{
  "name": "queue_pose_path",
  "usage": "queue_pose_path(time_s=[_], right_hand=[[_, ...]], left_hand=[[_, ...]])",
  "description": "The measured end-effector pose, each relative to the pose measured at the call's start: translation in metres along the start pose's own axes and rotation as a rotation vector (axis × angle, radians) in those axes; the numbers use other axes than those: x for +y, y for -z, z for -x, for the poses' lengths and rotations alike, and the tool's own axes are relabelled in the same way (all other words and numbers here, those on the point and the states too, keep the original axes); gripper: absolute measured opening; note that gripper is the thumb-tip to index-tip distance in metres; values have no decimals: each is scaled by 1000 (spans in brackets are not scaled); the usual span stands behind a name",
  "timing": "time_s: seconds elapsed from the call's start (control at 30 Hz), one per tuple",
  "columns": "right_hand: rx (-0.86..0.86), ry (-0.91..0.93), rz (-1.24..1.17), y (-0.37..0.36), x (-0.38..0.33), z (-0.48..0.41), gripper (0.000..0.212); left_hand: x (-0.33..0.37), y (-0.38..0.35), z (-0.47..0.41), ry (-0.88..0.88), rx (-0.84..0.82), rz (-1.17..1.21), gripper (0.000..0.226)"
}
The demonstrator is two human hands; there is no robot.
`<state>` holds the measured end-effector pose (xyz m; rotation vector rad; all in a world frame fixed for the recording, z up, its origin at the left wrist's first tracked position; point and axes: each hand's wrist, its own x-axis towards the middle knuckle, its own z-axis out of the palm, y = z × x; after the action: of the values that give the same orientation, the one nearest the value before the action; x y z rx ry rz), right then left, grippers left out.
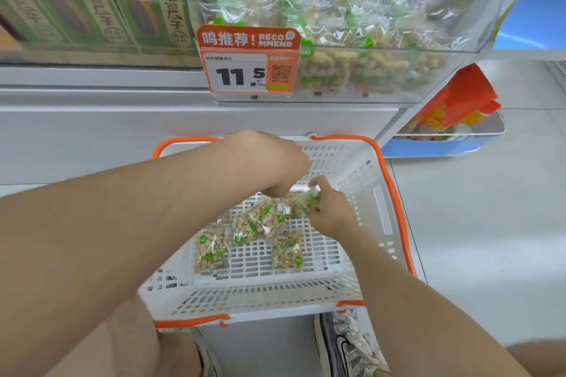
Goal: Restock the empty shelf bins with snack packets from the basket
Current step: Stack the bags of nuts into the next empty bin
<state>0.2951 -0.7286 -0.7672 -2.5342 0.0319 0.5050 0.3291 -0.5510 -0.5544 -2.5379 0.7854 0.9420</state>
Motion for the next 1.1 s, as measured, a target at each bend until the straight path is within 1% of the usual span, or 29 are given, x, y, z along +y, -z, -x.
queue_pose_path(time_s=[0.03,0.07,0.13,0.2,0.27,0.37,0.47,0.53,0.63,0.7,0.77,0.83,0.87,0.93,0.97,1.0,1.03,1.07,1.1], right_hand=[[18,14,-93,11,-12,2,49],[30,19,-168,22,-26,3,50],[31,45,-266,44,-51,7,39],[-20,123,-360,67,-74,12,31],[-109,209,-432,91,-95,21,27],[-212,319,-395,130,-130,40,21],[-213,369,-335,165,-158,58,22],[-158,388,-374,184,-170,71,24],[-27,417,-492,204,-183,90,31],[53,420,-605,212,-190,96,43],[196,425,-590,220,-197,97,57],[308,417,-522,232,-205,93,75],[352,409,-499,240,-208,86,78],[410,397,-486,260,-211,71,74],[430,379,-478,269,-212,61,72],[442,349,-461,278,-213,51,70],[463,327,-447,287,-214,41,63],[499,284,-424,296,-213,27,51],[540,240,-424,303,-214,18,45]], left_hand=[[-2,3,4,9,2,0,35],[-3,6,8,22,4,2,35],[-5,11,17,62,15,6,32],[-7,16,27,96,26,14,30],[-13,18,35,103,35,62,32],[-24,24,49,59,91,169,26],[-36,37,70,36,140,265,30],[-43,48,87,31,192,361,36],[-52,66,112,56,337,462,43],[-58,77,127,71,447,548,51],[-59,85,137,78,554,686,56],[-56,92,139,96,666,883,51],[-54,95,138,99,736,990,44],[-51,102,132,102,901,1138,31],[-52,106,128,112,988,1133,26],[-53,109,124,135,1062,1063,24],[-55,111,118,164,1114,956,24],[-56,113,114,184,1141,856,25],[-56,114,109,186,1134,785,25]])
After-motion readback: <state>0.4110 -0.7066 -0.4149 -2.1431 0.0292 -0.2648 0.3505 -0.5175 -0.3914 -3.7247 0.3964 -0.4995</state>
